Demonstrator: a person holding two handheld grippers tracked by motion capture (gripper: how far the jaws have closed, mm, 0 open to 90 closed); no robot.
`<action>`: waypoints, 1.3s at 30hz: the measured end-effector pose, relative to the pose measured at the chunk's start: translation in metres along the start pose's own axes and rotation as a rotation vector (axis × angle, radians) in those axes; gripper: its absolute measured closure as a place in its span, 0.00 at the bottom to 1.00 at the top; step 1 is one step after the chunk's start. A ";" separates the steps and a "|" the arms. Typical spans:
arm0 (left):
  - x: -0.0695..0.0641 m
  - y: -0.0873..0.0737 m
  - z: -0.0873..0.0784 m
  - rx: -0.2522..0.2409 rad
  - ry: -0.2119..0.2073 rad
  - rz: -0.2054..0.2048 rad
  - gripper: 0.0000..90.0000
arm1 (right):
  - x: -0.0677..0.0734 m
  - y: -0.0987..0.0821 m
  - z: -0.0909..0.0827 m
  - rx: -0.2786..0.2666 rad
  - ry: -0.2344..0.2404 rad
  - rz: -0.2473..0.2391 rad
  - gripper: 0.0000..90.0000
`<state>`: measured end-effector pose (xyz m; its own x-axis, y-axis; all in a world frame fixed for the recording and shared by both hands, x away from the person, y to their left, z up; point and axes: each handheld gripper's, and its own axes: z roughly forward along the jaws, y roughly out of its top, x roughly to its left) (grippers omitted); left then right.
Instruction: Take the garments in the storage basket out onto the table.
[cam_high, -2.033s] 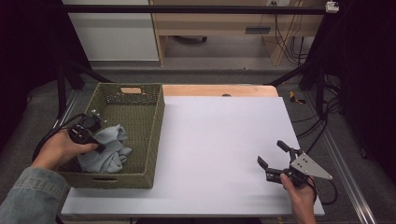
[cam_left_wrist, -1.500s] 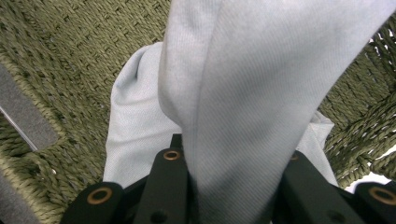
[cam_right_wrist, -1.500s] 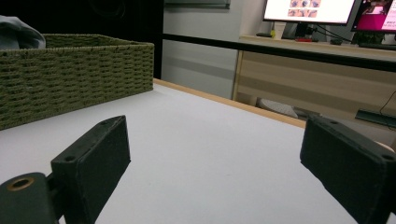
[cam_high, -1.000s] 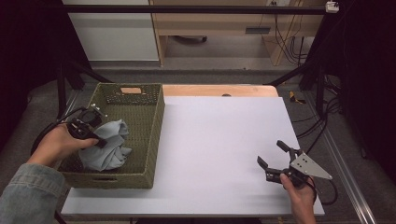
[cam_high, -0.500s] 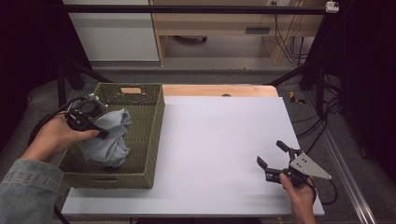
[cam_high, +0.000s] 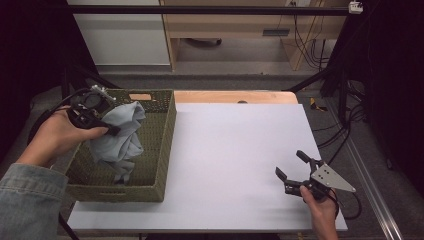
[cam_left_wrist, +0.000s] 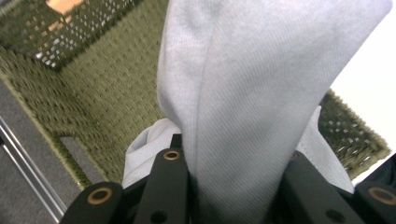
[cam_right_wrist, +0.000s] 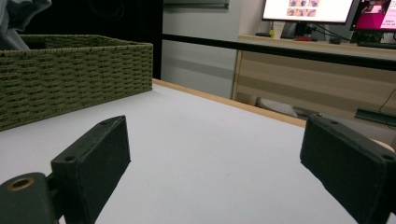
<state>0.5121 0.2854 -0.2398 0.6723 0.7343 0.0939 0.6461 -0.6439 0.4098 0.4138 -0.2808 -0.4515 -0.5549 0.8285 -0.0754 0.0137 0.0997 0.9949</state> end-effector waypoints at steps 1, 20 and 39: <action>-0.001 0.001 -0.001 -0.009 -0.002 -0.004 0.83 | 0.000 0.000 0.000 0.000 0.001 0.002 0.09; -0.004 0.015 -0.019 -0.098 0.006 -0.006 0.83 | -0.001 -0.001 0.000 0.006 0.000 0.003 0.09; -0.014 0.035 -0.027 -0.145 -0.018 0.027 0.82 | -0.001 -0.001 0.001 0.002 0.002 -0.001 0.09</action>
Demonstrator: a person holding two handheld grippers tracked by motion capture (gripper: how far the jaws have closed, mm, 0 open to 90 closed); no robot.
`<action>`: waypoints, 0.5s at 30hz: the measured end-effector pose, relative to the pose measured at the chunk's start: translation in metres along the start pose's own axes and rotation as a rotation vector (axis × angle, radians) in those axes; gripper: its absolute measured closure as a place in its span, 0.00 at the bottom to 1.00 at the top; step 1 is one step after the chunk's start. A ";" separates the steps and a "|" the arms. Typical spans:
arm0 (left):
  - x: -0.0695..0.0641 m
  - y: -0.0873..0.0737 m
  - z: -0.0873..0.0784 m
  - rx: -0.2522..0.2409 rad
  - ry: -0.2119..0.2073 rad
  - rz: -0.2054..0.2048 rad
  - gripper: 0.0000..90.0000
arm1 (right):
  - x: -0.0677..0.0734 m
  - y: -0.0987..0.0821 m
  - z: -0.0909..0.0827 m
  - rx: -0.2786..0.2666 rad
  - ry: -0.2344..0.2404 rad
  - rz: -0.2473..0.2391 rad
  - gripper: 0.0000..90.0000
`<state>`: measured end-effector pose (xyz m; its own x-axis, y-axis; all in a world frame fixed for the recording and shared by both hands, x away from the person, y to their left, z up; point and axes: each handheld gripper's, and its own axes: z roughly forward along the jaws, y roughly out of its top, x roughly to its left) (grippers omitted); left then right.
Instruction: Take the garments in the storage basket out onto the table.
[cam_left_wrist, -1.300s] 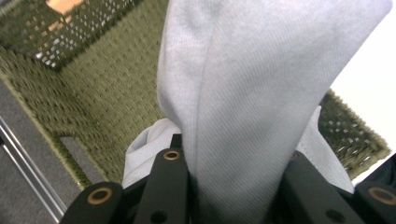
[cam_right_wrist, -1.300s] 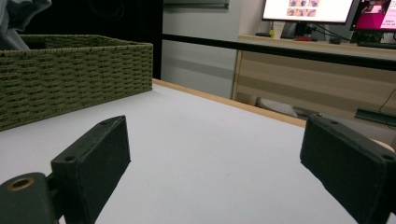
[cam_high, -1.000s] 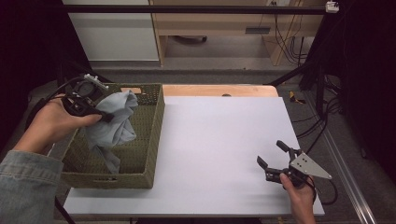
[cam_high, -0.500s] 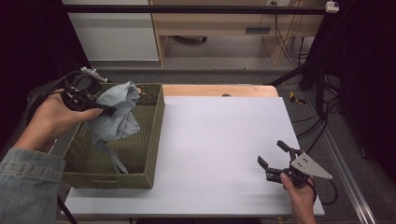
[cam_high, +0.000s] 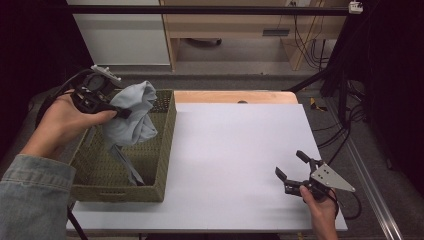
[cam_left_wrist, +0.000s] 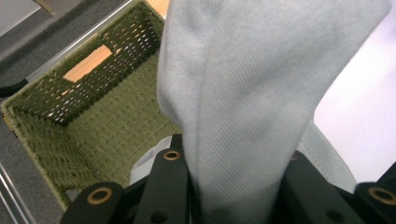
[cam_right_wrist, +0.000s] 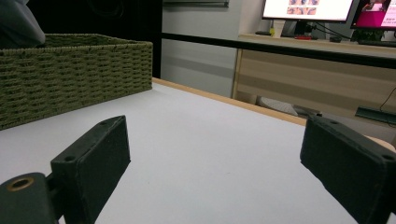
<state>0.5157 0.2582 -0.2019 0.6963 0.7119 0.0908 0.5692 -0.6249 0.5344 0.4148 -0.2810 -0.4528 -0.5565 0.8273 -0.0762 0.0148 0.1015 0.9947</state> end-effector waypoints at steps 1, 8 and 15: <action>-0.002 0.002 0.001 0.000 0.000 0.006 0.82 | 0.000 0.000 0.000 0.001 0.000 0.001 0.09; -0.009 0.013 0.003 -0.001 -0.011 0.023 0.82 | 0.000 0.000 0.000 -0.002 -0.002 0.005 0.09; -0.013 0.016 0.006 0.006 -0.018 0.030 0.82 | 0.000 0.000 0.000 -0.003 0.000 0.002 0.09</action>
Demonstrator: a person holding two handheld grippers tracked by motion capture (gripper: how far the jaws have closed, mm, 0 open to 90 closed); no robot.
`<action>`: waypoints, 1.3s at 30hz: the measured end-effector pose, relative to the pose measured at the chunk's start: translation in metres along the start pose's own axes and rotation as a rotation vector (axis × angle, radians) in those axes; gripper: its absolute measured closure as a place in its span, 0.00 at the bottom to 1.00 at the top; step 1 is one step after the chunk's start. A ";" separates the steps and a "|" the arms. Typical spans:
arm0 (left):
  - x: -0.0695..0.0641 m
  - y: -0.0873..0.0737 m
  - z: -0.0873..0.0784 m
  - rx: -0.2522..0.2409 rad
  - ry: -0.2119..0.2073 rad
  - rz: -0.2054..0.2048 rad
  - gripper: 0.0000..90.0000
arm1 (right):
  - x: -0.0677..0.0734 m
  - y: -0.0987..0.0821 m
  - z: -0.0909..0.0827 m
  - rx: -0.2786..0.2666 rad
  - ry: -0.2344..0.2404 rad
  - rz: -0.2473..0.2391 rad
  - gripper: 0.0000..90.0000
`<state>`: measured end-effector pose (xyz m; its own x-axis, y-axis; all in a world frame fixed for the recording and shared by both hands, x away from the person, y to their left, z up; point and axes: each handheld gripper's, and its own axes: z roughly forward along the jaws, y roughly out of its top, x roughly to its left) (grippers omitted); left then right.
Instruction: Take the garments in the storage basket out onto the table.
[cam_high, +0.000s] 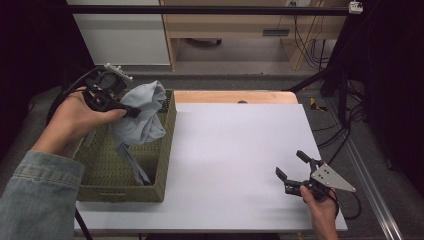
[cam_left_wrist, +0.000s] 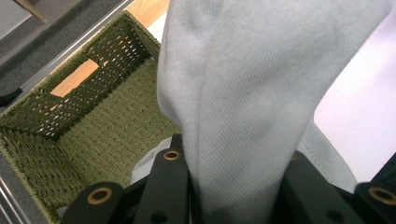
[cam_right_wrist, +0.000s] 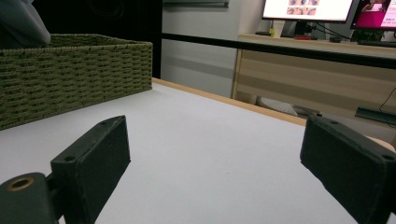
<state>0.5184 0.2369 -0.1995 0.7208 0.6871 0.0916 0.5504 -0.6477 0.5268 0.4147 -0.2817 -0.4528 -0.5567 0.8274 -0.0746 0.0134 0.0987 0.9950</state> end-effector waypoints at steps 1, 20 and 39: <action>0.000 0.000 0.000 0.001 0.001 0.004 0.82 | 0.000 0.000 0.000 0.002 -0.002 0.003 0.09; -0.011 0.014 -0.007 -0.039 -0.014 0.021 0.82 | 0.000 0.000 0.000 0.007 -0.002 0.007 0.09; -0.029 0.043 -0.016 -0.031 -0.019 0.084 0.82 | 0.001 -0.002 0.003 0.008 0.009 0.002 0.09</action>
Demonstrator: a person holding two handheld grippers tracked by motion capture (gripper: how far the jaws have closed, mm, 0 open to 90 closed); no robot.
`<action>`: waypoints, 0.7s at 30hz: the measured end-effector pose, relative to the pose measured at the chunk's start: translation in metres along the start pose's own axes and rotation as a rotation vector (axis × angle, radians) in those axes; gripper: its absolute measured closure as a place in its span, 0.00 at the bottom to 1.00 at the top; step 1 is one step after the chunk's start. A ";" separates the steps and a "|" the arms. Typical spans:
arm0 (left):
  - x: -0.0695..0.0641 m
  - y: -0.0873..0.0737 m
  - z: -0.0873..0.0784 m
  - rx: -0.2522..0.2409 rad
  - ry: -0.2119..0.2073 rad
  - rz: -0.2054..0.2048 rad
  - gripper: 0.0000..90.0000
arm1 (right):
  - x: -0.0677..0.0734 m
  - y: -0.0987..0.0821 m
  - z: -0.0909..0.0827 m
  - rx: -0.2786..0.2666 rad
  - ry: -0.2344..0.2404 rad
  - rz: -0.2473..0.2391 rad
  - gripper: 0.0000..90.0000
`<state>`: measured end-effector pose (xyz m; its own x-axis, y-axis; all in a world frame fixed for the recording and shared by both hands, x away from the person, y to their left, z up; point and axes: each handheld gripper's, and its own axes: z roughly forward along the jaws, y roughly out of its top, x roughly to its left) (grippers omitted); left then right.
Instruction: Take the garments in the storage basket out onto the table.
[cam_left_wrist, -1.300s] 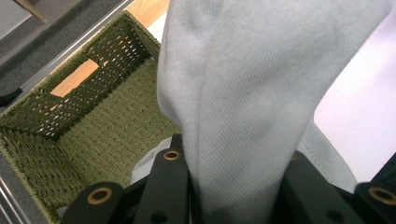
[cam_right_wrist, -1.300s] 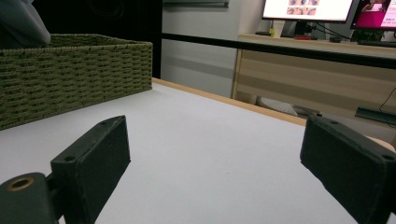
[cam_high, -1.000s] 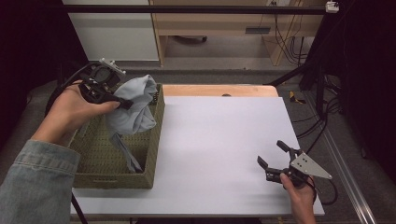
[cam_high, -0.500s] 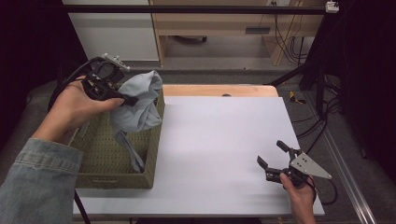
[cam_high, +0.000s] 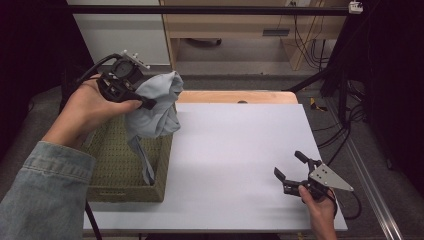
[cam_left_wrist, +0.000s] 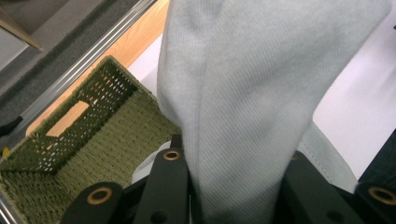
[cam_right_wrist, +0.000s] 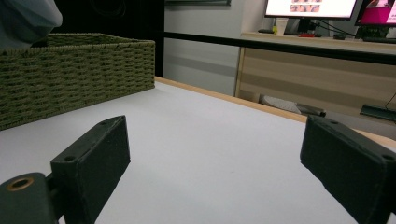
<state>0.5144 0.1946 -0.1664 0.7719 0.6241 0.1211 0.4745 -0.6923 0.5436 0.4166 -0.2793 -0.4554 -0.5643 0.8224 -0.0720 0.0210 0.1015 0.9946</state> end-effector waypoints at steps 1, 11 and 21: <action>-0.001 0.003 -0.001 -0.004 0.000 0.002 0.82 | 0.000 0.000 0.000 0.001 -0.001 0.002 0.09; -0.016 0.029 0.003 -0.010 -0.007 0.042 0.82 | 0.001 0.000 0.001 0.000 0.002 0.020 0.09; -0.036 0.055 0.008 -0.018 -0.022 0.088 0.82 | 0.001 -0.001 0.001 0.009 0.006 0.020 0.09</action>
<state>0.5165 0.1313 -0.1473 0.8197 0.5526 0.1508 0.3966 -0.7375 0.5466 0.4165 -0.2781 -0.4560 -0.5687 0.8209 -0.0518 0.0394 0.0901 0.9952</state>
